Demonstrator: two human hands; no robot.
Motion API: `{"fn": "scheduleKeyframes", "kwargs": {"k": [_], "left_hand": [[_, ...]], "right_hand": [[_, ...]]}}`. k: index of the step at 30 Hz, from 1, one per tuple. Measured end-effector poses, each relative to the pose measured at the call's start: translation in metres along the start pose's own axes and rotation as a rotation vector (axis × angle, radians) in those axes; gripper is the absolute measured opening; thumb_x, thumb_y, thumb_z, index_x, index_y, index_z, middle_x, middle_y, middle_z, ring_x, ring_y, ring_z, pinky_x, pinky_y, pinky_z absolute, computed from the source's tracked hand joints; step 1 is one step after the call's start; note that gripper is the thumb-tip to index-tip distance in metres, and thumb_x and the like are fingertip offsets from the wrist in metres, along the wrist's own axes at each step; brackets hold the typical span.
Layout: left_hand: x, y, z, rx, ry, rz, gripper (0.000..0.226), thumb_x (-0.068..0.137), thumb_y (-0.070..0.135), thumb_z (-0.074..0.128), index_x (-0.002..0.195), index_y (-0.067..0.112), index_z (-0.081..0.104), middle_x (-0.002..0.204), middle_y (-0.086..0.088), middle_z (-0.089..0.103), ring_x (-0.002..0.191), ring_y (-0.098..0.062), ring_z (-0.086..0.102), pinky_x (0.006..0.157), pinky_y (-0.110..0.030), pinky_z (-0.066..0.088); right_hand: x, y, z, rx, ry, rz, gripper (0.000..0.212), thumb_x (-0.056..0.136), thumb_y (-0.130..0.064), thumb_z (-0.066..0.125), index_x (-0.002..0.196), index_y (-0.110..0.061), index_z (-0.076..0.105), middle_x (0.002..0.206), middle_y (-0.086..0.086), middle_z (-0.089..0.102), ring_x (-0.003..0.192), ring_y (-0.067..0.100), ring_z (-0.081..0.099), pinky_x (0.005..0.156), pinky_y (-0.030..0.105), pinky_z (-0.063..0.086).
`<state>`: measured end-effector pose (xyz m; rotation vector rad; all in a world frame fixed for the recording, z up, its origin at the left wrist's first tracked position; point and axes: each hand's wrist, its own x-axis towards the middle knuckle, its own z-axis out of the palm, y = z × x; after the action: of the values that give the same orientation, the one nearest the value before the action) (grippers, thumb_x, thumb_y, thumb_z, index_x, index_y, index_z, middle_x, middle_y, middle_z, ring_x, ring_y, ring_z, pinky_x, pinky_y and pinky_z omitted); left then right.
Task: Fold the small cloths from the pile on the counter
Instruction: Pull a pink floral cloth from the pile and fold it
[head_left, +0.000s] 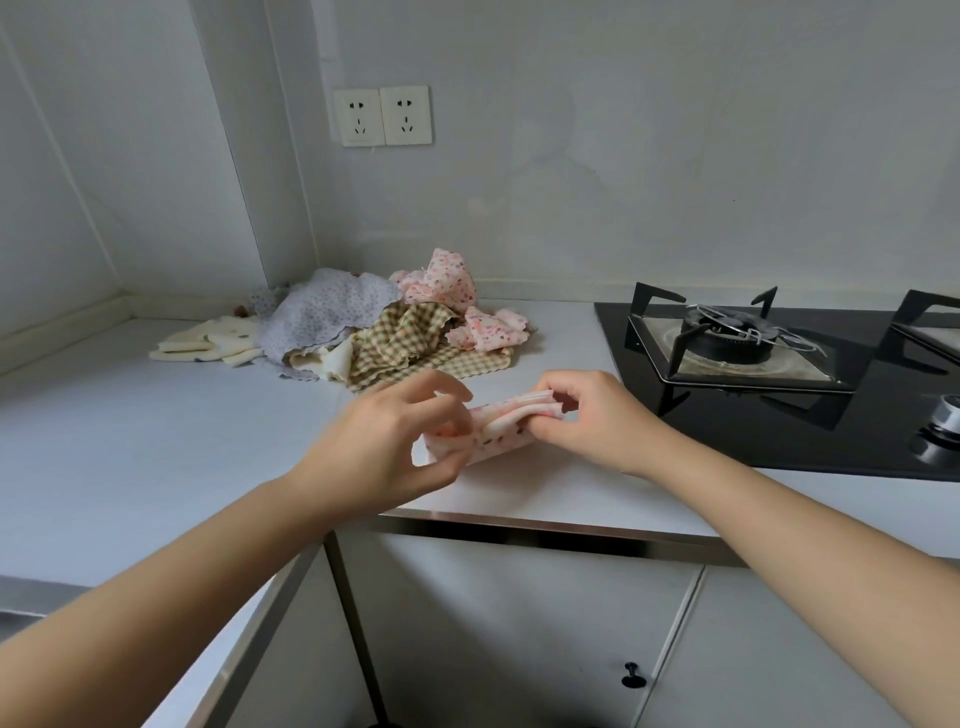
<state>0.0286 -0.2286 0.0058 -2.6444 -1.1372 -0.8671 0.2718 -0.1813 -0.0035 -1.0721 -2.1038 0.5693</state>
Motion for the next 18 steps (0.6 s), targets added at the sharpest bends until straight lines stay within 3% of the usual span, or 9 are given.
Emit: {"fn": "scheduleKeyframes", "kwargs": {"k": [3, 7, 10, 12, 14, 18], "left_hand": [[0.002, -0.004, -0.003, 0.102, -0.039, 0.002, 0.029, 0.082, 0.048, 0.055, 0.089, 0.023, 0.068, 0.109, 0.009, 0.062, 0.076, -0.014, 0.062, 0.067, -0.022, 0.041], [0.005, -0.011, -0.007, 0.141, -0.036, -0.020, 0.033, 0.087, 0.047, 0.046, 0.083, 0.024, 0.069, 0.080, 0.011, 0.060, 0.063, -0.015, 0.059, 0.055, -0.026, 0.047], [0.007, -0.018, -0.015, 0.055, 0.036, -0.066, 0.016, 0.088, 0.036, 0.063, 0.078, 0.024, 0.065, 0.072, 0.012, 0.059, 0.061, -0.008, 0.058, 0.053, -0.034, 0.052], [0.010, -0.018, -0.022, 0.025, 0.050, -0.057, 0.010, 0.083, 0.023, 0.074, 0.078, 0.022, 0.065, 0.071, 0.013, 0.059, 0.061, 0.001, 0.056, 0.057, -0.027, 0.053], [0.014, -0.017, -0.027, 0.021, 0.040, -0.050, 0.011, 0.079, 0.017, 0.077, 0.082, 0.019, 0.066, 0.071, 0.017, 0.056, 0.063, 0.009, 0.055, 0.059, -0.012, 0.048], [0.020, -0.016, -0.032, 0.041, 0.020, -0.027, 0.012, 0.077, 0.017, 0.077, 0.086, 0.016, 0.069, 0.071, 0.018, 0.052, 0.069, 0.015, 0.054, 0.063, -0.002, 0.040]], "right_hand": [[0.003, -0.003, -0.002, 0.003, 0.014, -0.002, 0.015, 0.083, -0.012, 0.069, 0.075, -0.004, 0.059, 0.067, 0.010, 0.058, 0.063, 0.011, 0.047, 0.059, 0.028, 0.035], [0.004, -0.004, -0.004, 0.002, 0.035, -0.007, 0.013, 0.082, -0.012, 0.070, 0.077, -0.008, 0.058, 0.072, 0.012, 0.062, 0.065, 0.019, 0.052, 0.063, 0.030, 0.041], [0.003, -0.009, -0.009, 0.015, 0.054, -0.037, 0.019, 0.082, -0.007, 0.072, 0.084, -0.018, 0.057, 0.078, 0.006, 0.068, 0.069, 0.020, 0.061, 0.073, 0.032, 0.049], [0.003, -0.013, -0.013, -0.002, 0.025, -0.072, 0.032, 0.082, -0.011, 0.073, 0.098, -0.032, 0.055, 0.089, -0.003, 0.070, 0.075, 0.011, 0.063, 0.080, 0.029, 0.051], [0.005, -0.017, -0.018, -0.038, -0.030, -0.113, 0.054, 0.082, -0.014, 0.074, 0.115, -0.049, 0.049, 0.102, -0.008, 0.064, 0.080, 0.003, 0.061, 0.085, 0.021, 0.049], [0.008, -0.026, -0.023, -0.196, -0.121, -0.246, 0.055, 0.083, -0.016, 0.074, 0.122, -0.048, 0.052, 0.114, -0.028, 0.055, 0.104, -0.011, 0.054, 0.091, 0.011, 0.040]]}}
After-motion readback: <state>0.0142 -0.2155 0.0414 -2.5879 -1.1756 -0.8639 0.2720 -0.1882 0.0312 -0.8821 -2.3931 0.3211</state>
